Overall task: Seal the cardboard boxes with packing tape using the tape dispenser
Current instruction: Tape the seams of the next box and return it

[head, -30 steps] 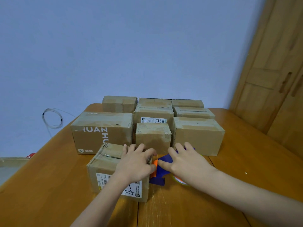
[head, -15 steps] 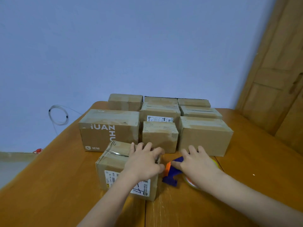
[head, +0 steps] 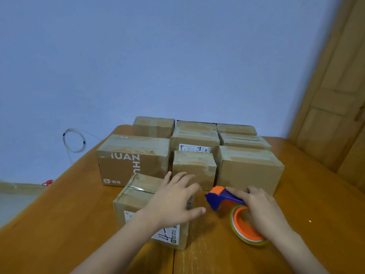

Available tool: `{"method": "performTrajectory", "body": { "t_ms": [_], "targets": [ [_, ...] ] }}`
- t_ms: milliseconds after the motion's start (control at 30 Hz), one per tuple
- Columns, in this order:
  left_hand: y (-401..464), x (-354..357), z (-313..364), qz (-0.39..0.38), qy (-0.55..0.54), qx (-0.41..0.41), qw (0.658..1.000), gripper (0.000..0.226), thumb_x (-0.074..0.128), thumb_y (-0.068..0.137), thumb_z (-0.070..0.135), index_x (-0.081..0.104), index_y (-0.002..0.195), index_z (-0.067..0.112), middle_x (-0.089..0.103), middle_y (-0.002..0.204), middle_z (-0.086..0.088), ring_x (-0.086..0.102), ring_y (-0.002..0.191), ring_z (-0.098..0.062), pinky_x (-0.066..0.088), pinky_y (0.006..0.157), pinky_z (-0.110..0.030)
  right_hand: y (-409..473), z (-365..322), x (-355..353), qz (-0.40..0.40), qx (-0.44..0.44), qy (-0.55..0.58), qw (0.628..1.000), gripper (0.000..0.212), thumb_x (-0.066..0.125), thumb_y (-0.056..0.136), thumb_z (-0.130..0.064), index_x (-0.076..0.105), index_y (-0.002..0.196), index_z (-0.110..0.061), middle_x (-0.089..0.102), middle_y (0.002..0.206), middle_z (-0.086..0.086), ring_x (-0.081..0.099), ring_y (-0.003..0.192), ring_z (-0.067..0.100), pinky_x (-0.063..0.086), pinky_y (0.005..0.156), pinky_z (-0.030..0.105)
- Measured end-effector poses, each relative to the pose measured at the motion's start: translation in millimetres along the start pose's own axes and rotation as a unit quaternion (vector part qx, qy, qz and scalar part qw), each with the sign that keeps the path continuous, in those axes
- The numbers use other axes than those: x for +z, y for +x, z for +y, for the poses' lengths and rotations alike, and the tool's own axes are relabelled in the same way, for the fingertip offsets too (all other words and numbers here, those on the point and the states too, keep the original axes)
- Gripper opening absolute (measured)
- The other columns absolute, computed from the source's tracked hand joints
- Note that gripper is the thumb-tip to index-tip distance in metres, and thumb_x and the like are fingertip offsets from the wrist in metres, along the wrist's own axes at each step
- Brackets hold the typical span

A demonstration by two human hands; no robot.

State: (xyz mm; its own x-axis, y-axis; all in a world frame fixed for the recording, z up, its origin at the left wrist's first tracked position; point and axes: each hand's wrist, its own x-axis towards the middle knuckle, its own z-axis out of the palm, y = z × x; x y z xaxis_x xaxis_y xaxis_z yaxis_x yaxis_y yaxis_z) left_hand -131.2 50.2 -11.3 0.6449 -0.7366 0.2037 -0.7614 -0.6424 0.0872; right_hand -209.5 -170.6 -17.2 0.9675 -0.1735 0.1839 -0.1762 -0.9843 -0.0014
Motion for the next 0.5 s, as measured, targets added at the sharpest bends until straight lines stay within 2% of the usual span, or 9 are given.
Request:
{"method": "performTrajectory", "body": {
  "t_ms": [100, 200, 333, 500],
  "targets": [
    [0, -4, -8, 0.001, -0.016, 0.117, 0.993, 0.052, 0.034, 0.092, 0.061, 0.067, 0.106, 0.023, 0.047, 0.14, 0.006, 0.03, 0.137, -0.009, 0.012, 0.12, -0.041, 4, 4, -3, 0.03, 0.009, 0.075, 0.997, 0.078, 0.044, 0.09, 0.001, 0.022, 0.146, -0.05, 0.043, 0.107, -0.005, 0.045, 0.111, 0.018, 0.036, 0.081, 0.026],
    [4, -7, -15, -0.051, -0.018, 0.184, 0.981, 0.062, 0.027, 0.093, 0.058, 0.073, 0.095, 0.016, 0.064, 0.117, 0.006, 0.046, 0.125, -0.007, 0.013, 0.118, -0.035, 8, 8, -3, 0.055, 0.005, 0.148, 0.987, 0.079, 0.047, 0.087, 0.006, 0.03, 0.144, -0.046, 0.046, 0.105, -0.006, 0.045, 0.105, 0.015, 0.036, 0.077, 0.022],
    [14, -14, -16, -0.098, 0.018, 0.23, 0.968, 0.061, 0.028, 0.091, 0.057, 0.072, 0.088, 0.015, 0.069, 0.098, 0.004, 0.05, 0.119, -0.01, 0.01, 0.116, -0.036, 17, 10, 3, 0.089, -0.021, 0.226, 0.97, 0.079, 0.05, 0.084, 0.012, 0.039, 0.141, -0.042, 0.052, 0.107, -0.003, 0.047, 0.101, 0.014, 0.039, 0.077, 0.022],
    [24, -18, -15, -0.129, 0.06, 0.267, 0.953, 0.051, 0.036, 0.086, 0.059, 0.069, 0.079, 0.021, 0.068, 0.09, 0.007, 0.047, 0.118, -0.01, -0.004, 0.117, -0.038, 22, 7, 19, 0.098, -0.063, 0.314, 0.942, 0.076, 0.053, 0.086, 0.012, 0.042, 0.137, -0.043, 0.053, 0.106, -0.008, 0.048, 0.099, 0.007, 0.038, 0.07, 0.011]
  ]
}}
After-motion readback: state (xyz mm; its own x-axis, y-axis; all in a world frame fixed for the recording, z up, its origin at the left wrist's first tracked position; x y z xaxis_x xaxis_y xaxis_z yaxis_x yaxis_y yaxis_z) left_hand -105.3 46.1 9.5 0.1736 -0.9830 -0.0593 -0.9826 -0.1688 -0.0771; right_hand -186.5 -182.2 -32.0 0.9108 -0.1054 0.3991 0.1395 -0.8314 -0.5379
